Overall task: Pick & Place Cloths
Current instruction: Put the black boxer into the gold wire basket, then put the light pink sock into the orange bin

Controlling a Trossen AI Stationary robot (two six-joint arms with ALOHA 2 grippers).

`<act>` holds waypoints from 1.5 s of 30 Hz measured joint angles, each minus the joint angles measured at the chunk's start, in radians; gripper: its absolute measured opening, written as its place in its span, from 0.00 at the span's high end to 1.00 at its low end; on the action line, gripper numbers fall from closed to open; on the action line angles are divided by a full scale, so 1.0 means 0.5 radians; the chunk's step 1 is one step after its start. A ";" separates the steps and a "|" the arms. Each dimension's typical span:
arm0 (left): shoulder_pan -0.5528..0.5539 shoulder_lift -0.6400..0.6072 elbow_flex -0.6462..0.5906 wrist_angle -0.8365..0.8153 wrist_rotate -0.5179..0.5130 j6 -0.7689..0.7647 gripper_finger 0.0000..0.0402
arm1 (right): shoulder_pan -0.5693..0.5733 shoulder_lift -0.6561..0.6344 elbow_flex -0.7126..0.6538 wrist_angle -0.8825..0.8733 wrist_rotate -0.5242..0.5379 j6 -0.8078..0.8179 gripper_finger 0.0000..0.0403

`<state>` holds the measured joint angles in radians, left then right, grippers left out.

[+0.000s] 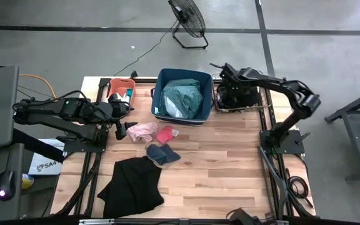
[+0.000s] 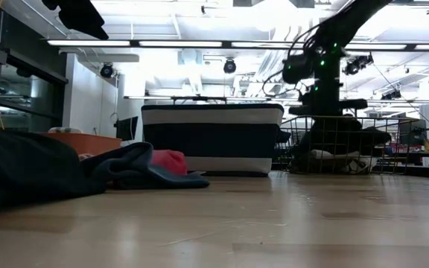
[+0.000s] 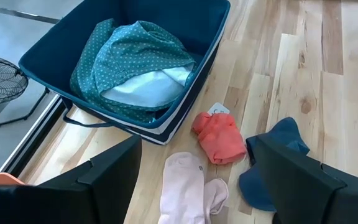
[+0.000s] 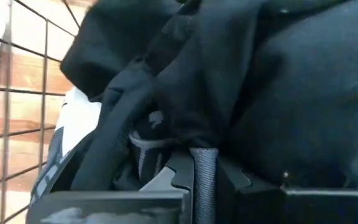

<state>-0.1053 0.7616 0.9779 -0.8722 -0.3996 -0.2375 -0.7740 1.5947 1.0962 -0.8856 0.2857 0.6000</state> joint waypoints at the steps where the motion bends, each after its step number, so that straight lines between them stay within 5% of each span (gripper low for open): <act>1: 0.000 0.000 0.000 0.000 0.000 0.000 0.24 | -0.007 0.037 0.001 0.015 -0.019 -0.006 0.96; 9: 0.000 0.000 0.000 -0.002 0.000 0.000 0.24 | 0.044 0.066 -0.002 0.024 0.039 -0.059 0.82; 24: 0.000 0.000 0.000 0.000 0.000 -0.007 0.24 | 0.129 -0.558 -0.005 0.010 -0.106 -0.090 0.34; 33: 0.000 0.005 0.000 0.000 0.000 -0.008 0.24 | 0.432 -0.846 -0.005 -0.018 -0.105 -0.059 0.31; 45: 0.000 0.006 0.000 0.002 0.000 -0.044 0.24 | 1.341 -0.880 -0.005 0.184 0.178 0.010 0.31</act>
<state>-0.1051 0.7645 0.9779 -0.8715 -0.3997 -0.2592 -0.1035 1.1549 1.0939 -0.7934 0.3745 0.6050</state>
